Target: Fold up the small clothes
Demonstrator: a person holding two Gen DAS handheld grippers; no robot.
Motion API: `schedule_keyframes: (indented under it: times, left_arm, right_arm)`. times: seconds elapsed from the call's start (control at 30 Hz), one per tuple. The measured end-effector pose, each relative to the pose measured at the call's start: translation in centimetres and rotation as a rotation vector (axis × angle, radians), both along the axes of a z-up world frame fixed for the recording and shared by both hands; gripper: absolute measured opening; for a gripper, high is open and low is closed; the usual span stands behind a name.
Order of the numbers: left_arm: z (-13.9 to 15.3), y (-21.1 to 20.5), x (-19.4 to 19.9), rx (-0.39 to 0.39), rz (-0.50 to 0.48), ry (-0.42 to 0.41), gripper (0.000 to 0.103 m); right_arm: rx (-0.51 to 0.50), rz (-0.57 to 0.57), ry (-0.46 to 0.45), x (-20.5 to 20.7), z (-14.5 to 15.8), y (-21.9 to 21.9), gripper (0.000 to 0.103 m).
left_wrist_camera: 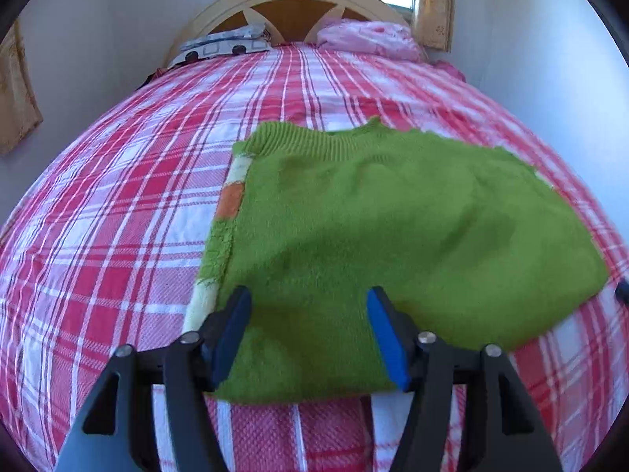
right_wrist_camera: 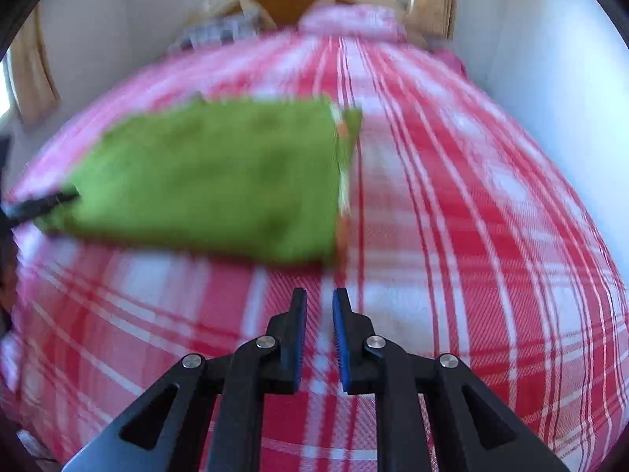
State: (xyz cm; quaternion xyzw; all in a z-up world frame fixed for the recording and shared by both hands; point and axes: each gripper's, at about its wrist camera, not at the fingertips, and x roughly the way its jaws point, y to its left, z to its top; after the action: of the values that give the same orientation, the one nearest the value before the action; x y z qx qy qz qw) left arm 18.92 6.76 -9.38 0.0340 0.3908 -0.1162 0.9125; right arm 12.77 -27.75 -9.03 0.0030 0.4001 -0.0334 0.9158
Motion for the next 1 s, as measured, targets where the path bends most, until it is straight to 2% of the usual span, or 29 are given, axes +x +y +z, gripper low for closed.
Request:
schedule_keyframes:
  times: [0.03, 0.07, 0.13, 0.17, 0.2, 0.3, 0.43, 0.47, 0.5, 0.63, 0.73, 0.8, 0.83, 0.87, 0.97, 1.0]
  left_arm:
    - [0.2, 0.7, -0.3, -0.025, 0.022, 0.001, 0.078]
    - [0.3, 1.4, -0.5, -0.054, 0.052, 0.005, 0.079]
    - [0.1, 2.5, -0.6, -0.101, 0.101, 0.032, 0.079]
    - [0.1, 2.9, -0.5, -0.108, 0.120, 0.045, 0.079]
    - [0.0, 3.2, -0.5, -0.099, 0.138, 0.051, 0.079]
    - [0.0, 3.5, -0.6, 0.019, 0.198, 0.039, 0.079]
    - [-0.2, 4.2, -0.5, 0.105, 0.233, 0.019, 0.079]
    - [-0.3, 4.4, -0.4, 0.112, 0.238, 0.020, 0.079]
    - [-0.5, 4.5, -0.3, 0.119, 0.246, 0.021, 0.079]
    - [-0.8, 4.6, -0.3, 0.123, 0.277, 0.023, 0.079]
    - [-0.6, 4.8, -1.1, 0.124, 0.307, 0.001, 0.079]
    - [-0.3, 5.7, -2.0, 0.051, 0.326, 0.009, 0.083]
    - [-0.4, 6.6, -2.4, -0.029, 0.331, 0.029, 0.090]
    - [-0.6, 7.5, -2.8, -0.099, 0.337, 0.051, 0.091]
    - [-2.0, 10.0, -3.9, -0.331, 0.365, 0.139, 0.090]
    - [-2.1, 10.2, -4.5, -0.370, 0.373, 0.133, 0.090]
  right_arm:
    - [0.008, 0.017, -0.055, -0.1, 1.2, 0.4, 0.014]
    - [0.007, 0.039, -0.121, -0.1, 2.8, 1.2, 0.014]
    - [0.024, 0.077, -0.178, 0.9, 4.0, 2.7, 0.023]
    - [0.037, 0.095, -0.181, 2.1, 4.0, 3.6, 0.023]
    - [0.041, 0.105, -0.173, 3.1, 3.8, 4.4, 0.023]
    - [0.086, 0.151, -0.137, 6.1, 1.9, 7.0, 0.023]
    - [0.010, 0.165, -0.066, 7.9, -2.1, 9.5, 0.023]
    - [0.006, 0.162, -0.033, 8.2, -3.5, 9.5, 0.023]
    - [0.024, 0.163, -0.040, 8.1, -3.7, 9.3, 0.023]
    - [0.126, 0.169, -0.049, 8.1, -3.5, 8.1, 0.025]
    - [0.159, 0.173, -0.056, 8.0, -3.6, 7.9, 0.028]
    - [0.172, 0.191, -0.060, 8.1, -3.5, 7.9, 0.035]
    - [0.170, 0.200, -0.061, 8.1, -3.5, 8.1, 0.039]
    - [0.161, 0.206, -0.062, 8.1, -3.5, 8.3, 0.041]
    - [0.113, 0.211, -0.062, 8.0, -3.4, 9.1, 0.044]
    - [0.100, 0.213, -0.062, 7.9, -3.4, 9.2, 0.046]
